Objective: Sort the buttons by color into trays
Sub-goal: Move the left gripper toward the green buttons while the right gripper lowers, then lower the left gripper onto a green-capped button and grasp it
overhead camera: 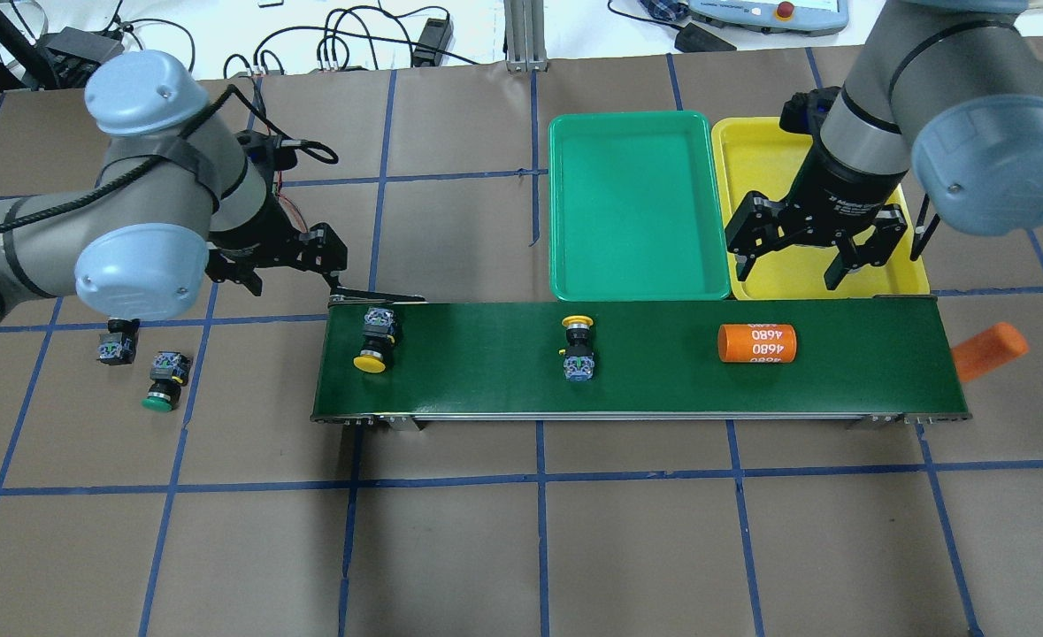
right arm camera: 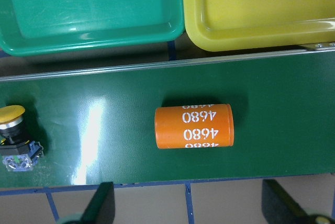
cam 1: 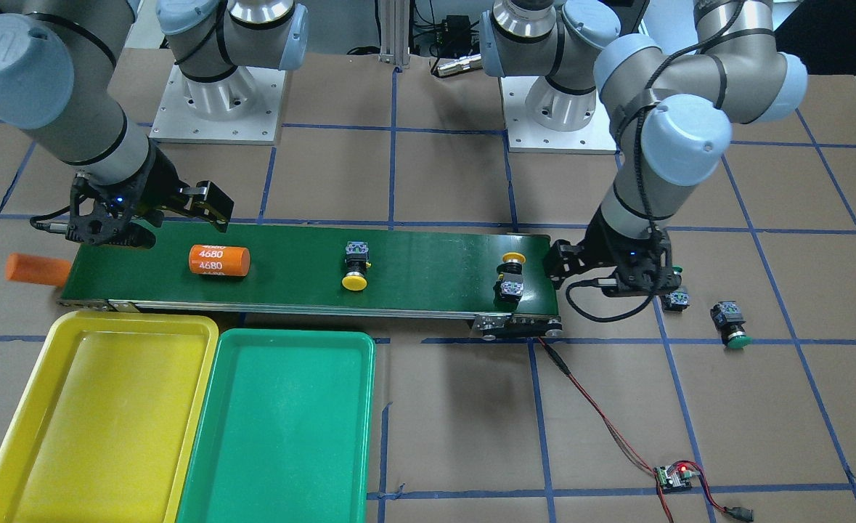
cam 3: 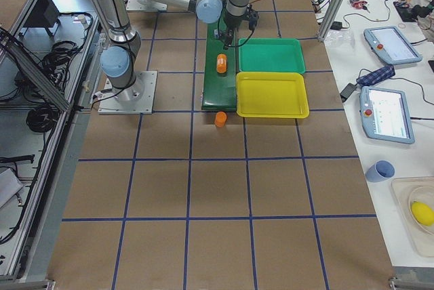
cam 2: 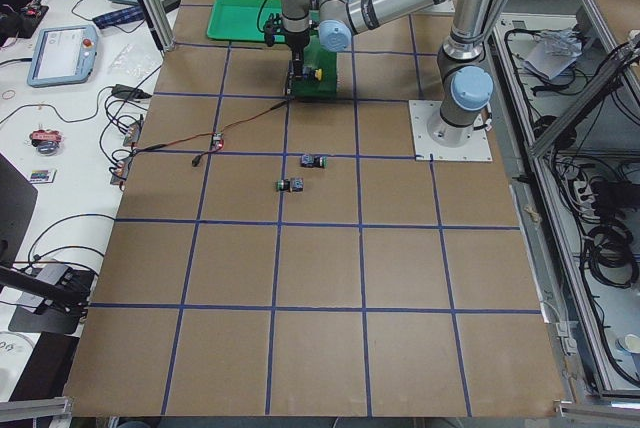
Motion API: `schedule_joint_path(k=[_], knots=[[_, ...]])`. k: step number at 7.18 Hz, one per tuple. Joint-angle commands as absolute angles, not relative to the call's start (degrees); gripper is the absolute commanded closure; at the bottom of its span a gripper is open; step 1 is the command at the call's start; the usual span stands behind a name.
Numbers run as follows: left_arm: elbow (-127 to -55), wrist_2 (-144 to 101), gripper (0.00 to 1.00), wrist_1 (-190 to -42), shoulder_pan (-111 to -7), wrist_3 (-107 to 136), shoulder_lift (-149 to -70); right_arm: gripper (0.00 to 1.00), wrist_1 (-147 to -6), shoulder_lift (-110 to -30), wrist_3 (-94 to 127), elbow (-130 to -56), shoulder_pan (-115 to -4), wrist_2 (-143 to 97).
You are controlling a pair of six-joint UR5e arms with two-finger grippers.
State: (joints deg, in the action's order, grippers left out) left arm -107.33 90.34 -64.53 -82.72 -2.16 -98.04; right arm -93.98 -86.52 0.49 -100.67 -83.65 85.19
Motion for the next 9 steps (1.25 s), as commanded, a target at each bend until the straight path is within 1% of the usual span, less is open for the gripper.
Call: schedule_joint_path(k=[1,2,3,4,5,6,7,9], knots=[[-107.31,90.44,0.00,-63.90,-71.95,-13.46,-99.22,0.00,-94.12,-86.92,0.17,-100.81,-82.61,83.59],[-107.92,90.53,0.00,-64.16,-67.37,-18.23,-99.84,0.00,-94.13,-86.75,-0.35,-100.90,-82.62,83.67],[-109.50,90.53,0.00,-63.81,-64.89,-20.98,-100.02,0.00,-94.13,-86.66,-0.35,-100.90,-82.70,83.76],[-111.69,90.53,0.00,-60.50,-63.99,-23.70,-100.37,0.00,-94.13,-86.49,-0.35,-101.33,-82.88,83.67],[-114.15,93.31,0.00,-53.16,-63.64,-25.12,-101.42,0.00,-94.22,-86.05,-0.61,-101.60,-83.32,83.24],[-117.56,94.38,0.00,-50.04,-63.55,-27.14,-102.03,0.00,-94.31,-85.09,-0.70,-101.95,-83.32,82.28],[-119.16,94.83,0.00,-44.88,-62.94,-31.33,-103.26,0.00,-95.79,-84.38,-0.70,-102.04,-83.32,81.74],[-119.18,94.05,0.00,-43.69,-61.53,-34.17,-106.07,0.00,-98.07,-82.89,-0.79,-102.65,-83.32,81.83]])
